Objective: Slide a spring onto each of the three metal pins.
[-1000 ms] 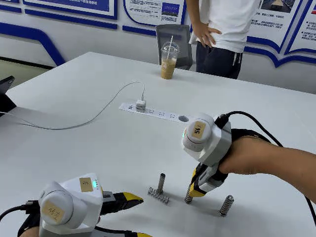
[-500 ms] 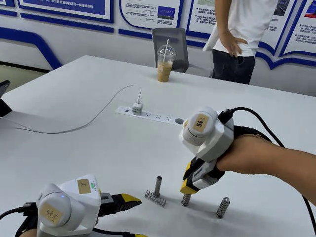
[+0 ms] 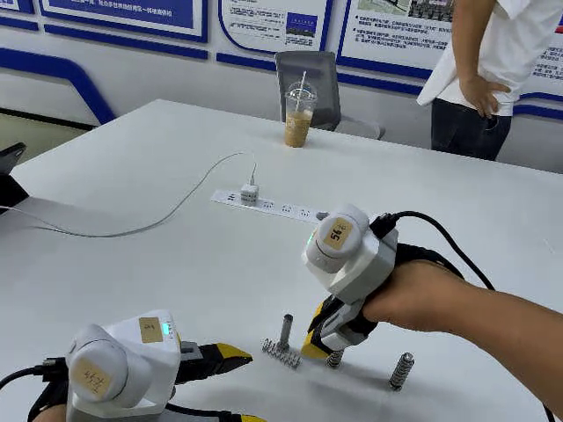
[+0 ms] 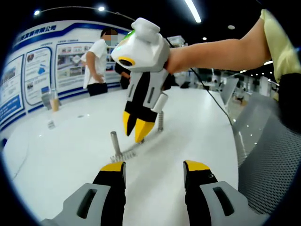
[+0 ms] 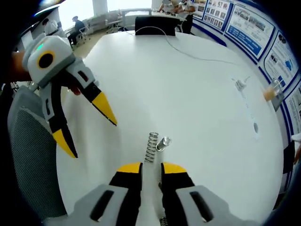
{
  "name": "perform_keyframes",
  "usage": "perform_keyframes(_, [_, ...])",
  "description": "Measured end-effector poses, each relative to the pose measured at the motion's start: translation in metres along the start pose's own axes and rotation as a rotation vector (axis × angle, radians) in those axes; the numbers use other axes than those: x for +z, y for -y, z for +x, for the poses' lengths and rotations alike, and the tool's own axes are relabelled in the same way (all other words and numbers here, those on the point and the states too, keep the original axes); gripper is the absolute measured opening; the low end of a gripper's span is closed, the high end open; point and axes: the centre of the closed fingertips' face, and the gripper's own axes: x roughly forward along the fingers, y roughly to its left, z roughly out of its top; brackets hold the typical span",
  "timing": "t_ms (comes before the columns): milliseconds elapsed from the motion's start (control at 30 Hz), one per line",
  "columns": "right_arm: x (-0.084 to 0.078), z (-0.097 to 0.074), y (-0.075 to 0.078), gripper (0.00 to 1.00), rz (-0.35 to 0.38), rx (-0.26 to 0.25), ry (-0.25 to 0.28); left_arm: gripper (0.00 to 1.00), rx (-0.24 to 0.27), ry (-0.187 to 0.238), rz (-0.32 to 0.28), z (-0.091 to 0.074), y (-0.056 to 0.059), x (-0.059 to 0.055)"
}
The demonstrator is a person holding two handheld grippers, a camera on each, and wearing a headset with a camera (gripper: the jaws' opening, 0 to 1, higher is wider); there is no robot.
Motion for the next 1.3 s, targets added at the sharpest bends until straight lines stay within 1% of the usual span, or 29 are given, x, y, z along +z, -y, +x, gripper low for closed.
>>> perform_keyframes(133, [0.000, 0.008, 0.001, 0.17, 0.030, -0.003, 0.008, 0.50, 0.001, -0.001, -0.001, 0.001, 0.000, -0.001])
perform_keyframes(333, [0.002, 0.016, 0.000, 0.16, 0.047, -0.007, 0.009, 0.50, 0.005, -0.001, -0.004, 0.000, -0.001, -0.001])
perform_keyframes(733, [-0.002, 0.032, 0.000, 0.14, 0.094, -0.003, -0.007, 0.50, 0.014, -0.005, -0.007, -0.004, -0.004, -0.003])
perform_keyframes(900, [-0.002, 0.033, 0.001, 0.13, 0.103, -0.005, -0.008, 0.50, 0.016, -0.005, -0.008, -0.004, -0.005, -0.004])
perform_keyframes(1033, [-0.005, 0.036, -0.002, 0.12, 0.105, 0.001, -0.020, 0.49, 0.017, -0.007, -0.008, -0.005, -0.005, -0.004])
perform_keyframes(1067, [-0.004, 0.035, -0.002, 0.12, 0.110, 0.001, -0.016, 0.49, 0.017, -0.007, -0.009, -0.005, -0.005, -0.005])
perform_keyframes(1200, [-0.005, 0.035, -0.002, 0.12, 0.093, -0.003, -0.017, 0.49, 0.018, -0.008, -0.008, -0.005, -0.005, -0.004])
perform_keyframes(1300, [-0.005, 0.033, -0.005, 0.12, 0.084, -0.001, -0.017, 0.49, 0.017, -0.010, -0.005, -0.005, -0.006, -0.005])
